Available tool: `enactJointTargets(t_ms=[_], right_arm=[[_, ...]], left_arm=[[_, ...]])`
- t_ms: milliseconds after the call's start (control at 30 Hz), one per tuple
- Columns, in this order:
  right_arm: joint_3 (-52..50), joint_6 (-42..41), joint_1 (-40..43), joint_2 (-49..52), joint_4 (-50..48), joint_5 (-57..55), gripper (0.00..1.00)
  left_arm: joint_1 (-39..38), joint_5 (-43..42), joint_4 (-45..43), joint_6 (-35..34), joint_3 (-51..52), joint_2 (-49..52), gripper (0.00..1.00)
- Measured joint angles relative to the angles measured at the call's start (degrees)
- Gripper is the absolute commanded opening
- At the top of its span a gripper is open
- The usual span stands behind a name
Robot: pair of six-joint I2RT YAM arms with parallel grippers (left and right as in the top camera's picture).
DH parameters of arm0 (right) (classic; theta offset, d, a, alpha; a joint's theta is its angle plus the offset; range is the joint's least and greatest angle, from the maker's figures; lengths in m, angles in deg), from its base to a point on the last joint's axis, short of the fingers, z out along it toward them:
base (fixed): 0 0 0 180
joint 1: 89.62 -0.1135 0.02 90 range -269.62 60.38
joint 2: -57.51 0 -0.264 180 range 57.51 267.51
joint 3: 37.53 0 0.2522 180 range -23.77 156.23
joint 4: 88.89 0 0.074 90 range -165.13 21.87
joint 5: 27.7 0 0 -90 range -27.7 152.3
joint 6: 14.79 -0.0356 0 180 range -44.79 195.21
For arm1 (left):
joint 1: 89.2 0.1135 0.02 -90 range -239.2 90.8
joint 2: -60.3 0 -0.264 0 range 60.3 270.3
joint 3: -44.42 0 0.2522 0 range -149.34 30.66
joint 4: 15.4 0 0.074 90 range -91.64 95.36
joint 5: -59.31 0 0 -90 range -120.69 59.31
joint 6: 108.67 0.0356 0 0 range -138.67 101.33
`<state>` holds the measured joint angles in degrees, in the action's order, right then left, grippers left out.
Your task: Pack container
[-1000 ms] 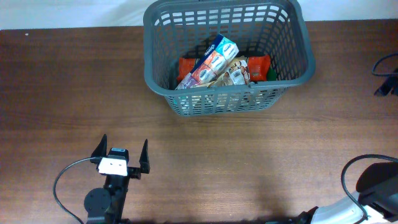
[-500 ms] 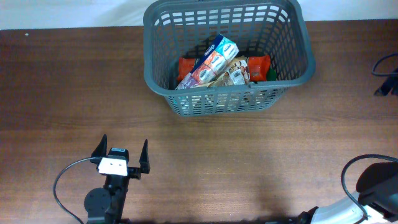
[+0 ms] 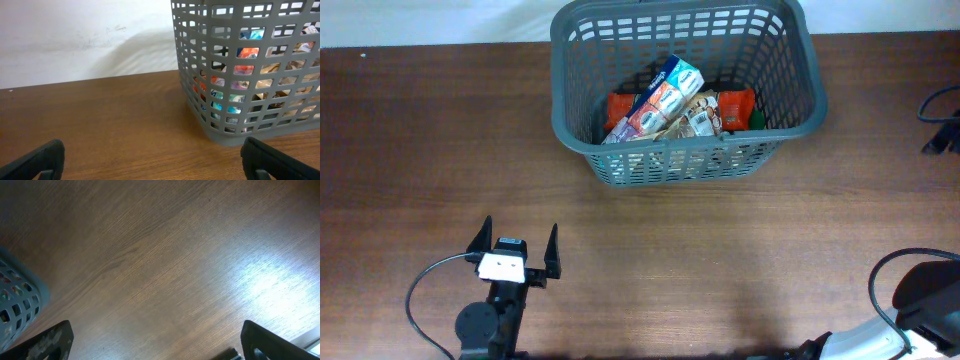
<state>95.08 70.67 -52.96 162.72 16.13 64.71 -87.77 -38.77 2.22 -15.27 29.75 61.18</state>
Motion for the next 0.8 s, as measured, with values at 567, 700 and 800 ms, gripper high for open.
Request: enactJointTargets(t_ms=[567,700,800], right_arm=[[-0.4,0.0,-4.7,-18.0,-13.0,-0.7,0.99],[-0.3,0.0,-9.5,-23.4,-18.5,-0.7,0.99],[-0.7,0.0,-14.0,-27.0,-21.8,-0.9,0.99]], left_arm=[[0.0,0.0,0.0,0.0,0.0,0.0,0.99],[0.0,0.0,0.0,0.0,0.0,0.0,0.99],[0.0,0.0,0.0,0.0,0.0,0.0,0.99]])
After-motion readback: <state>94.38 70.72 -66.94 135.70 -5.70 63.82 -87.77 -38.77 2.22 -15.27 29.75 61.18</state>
